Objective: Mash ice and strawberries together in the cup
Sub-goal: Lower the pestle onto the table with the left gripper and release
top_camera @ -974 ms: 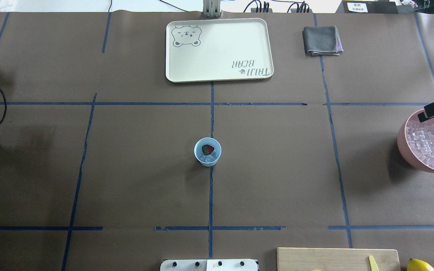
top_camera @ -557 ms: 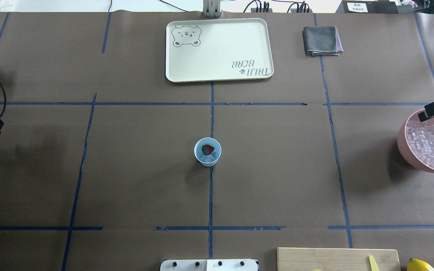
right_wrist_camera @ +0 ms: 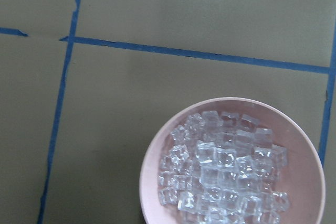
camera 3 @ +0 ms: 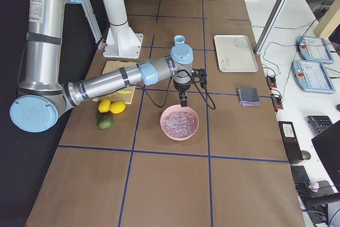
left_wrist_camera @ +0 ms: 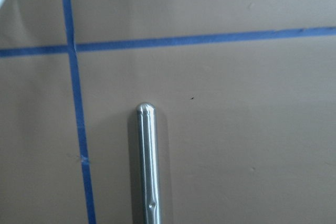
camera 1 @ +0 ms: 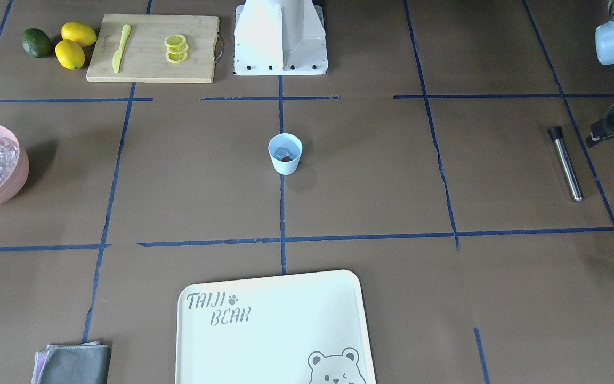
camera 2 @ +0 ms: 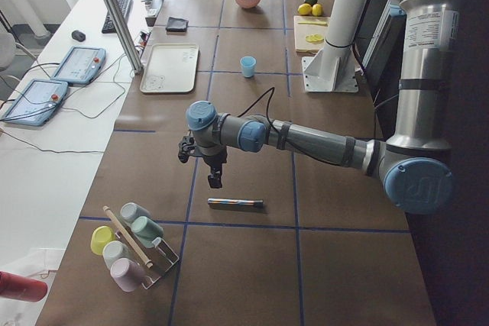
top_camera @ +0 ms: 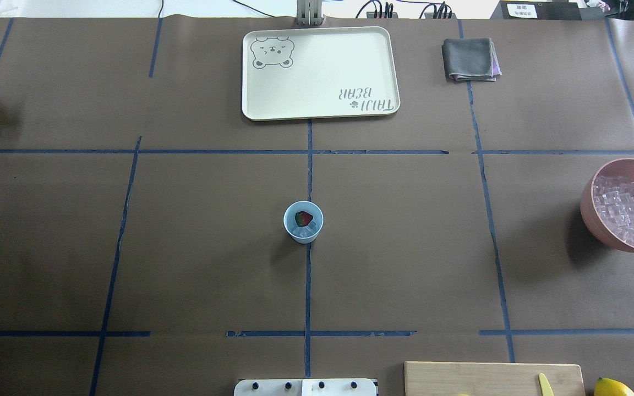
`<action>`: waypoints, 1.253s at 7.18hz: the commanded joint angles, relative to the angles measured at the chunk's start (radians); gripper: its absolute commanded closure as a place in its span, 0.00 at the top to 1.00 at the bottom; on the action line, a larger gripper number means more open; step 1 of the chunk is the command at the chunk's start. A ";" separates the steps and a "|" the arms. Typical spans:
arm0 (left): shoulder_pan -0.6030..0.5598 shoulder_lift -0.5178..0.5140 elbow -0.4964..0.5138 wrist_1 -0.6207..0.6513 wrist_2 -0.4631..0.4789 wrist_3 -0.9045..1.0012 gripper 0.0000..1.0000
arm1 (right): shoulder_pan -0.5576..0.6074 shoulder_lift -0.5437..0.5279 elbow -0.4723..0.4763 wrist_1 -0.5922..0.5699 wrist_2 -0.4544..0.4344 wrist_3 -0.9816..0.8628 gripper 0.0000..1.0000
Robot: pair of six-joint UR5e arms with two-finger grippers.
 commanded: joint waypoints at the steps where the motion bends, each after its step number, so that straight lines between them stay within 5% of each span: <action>1: -0.129 0.044 -0.059 0.004 -0.069 0.155 1.00 | 0.058 -0.034 -0.036 -0.041 0.001 -0.132 0.99; 4: -0.219 0.188 -0.141 0.044 -0.056 0.272 1.00 | 0.209 -0.038 -0.068 -0.247 0.001 -0.435 0.99; 6: -0.214 0.186 -0.122 0.046 -0.039 0.267 1.00 | 0.211 -0.053 -0.164 -0.257 0.009 -0.508 0.99; 7: -0.213 0.167 -0.074 0.040 0.060 0.258 1.00 | 0.243 -0.048 -0.221 -0.255 0.021 -0.580 0.99; 9: -0.210 0.153 -0.029 0.028 0.067 0.121 1.00 | 0.282 -0.065 -0.191 -0.253 0.050 -0.591 0.99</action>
